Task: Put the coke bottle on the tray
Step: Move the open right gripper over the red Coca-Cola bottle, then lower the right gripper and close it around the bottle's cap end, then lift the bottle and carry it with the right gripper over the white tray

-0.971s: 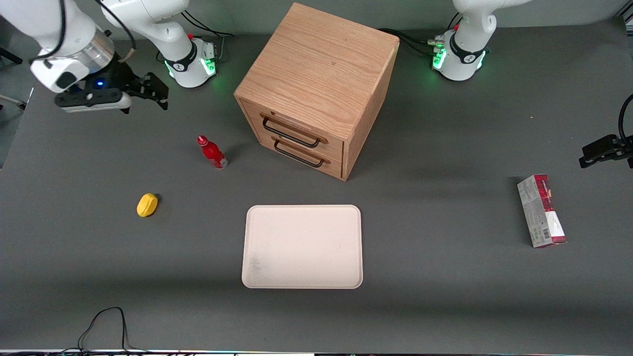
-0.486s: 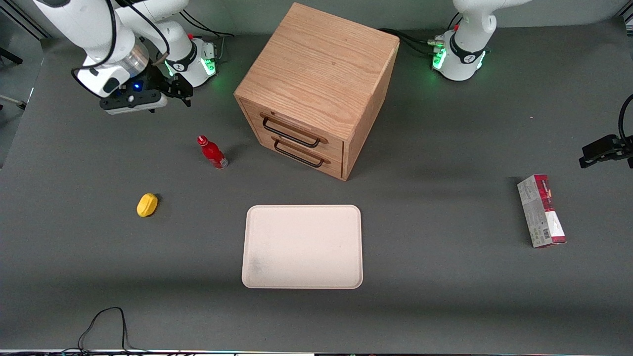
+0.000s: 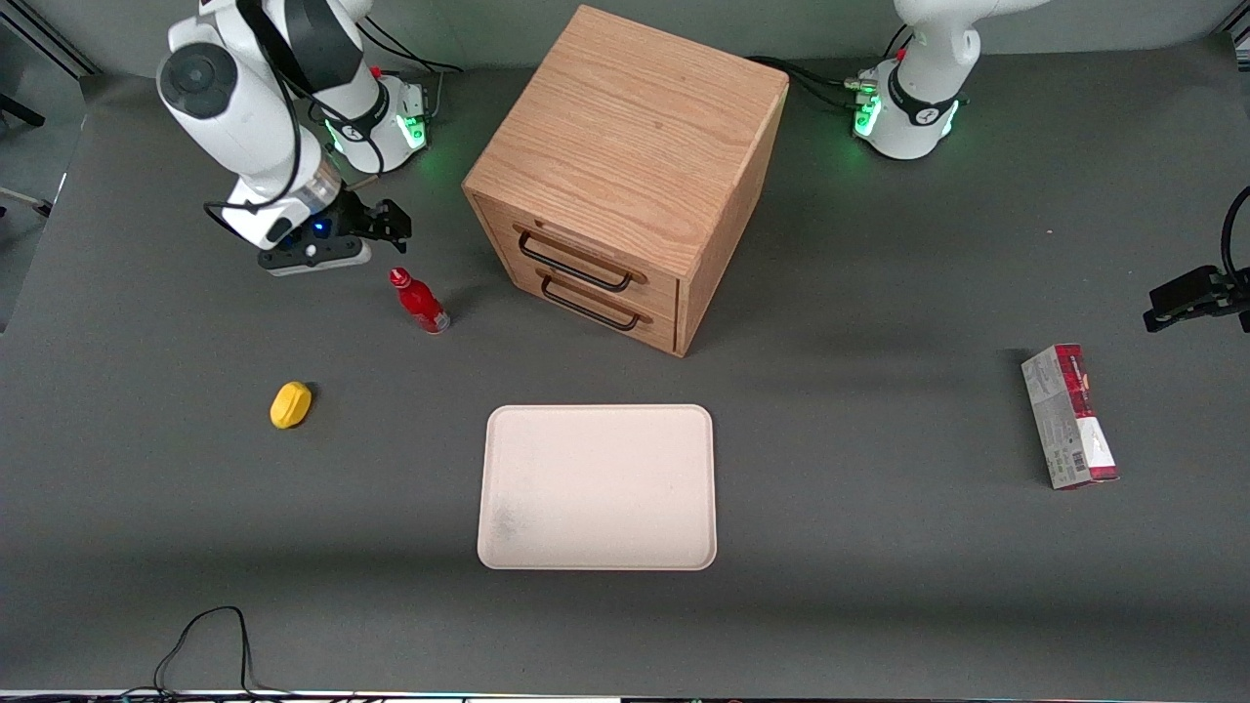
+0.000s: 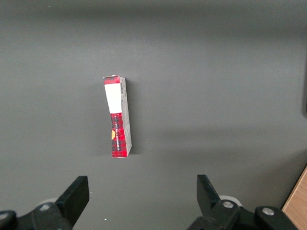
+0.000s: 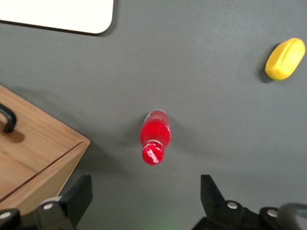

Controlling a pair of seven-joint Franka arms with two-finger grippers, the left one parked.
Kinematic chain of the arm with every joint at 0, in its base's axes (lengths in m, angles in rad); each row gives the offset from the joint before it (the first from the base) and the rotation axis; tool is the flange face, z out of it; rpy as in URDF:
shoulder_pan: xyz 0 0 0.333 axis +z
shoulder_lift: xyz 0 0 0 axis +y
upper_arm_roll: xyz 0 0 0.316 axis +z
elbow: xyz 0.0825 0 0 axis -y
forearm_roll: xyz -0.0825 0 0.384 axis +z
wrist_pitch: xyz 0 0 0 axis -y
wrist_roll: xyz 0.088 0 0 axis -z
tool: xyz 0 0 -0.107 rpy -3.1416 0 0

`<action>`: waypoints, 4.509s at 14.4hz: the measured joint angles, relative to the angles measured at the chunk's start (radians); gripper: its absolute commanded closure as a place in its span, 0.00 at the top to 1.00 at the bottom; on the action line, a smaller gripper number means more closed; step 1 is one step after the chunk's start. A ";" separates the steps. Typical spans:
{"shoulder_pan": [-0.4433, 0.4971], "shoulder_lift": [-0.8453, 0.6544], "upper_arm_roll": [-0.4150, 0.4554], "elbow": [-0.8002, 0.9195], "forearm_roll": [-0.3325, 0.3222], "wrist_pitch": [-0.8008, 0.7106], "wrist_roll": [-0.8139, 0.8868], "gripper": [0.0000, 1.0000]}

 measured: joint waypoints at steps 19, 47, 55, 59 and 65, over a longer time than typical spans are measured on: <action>0.000 0.132 -0.002 -0.113 0.000 0.211 0.015 0.74; 0.000 0.184 -0.020 0.775 0.000 -0.657 0.024 0.09; -0.009 0.673 -0.019 1.343 0.042 -0.713 0.024 0.03; -0.008 0.846 0.016 1.515 0.043 -0.690 0.024 0.00; -0.003 0.910 0.042 1.549 0.044 -0.605 0.024 0.00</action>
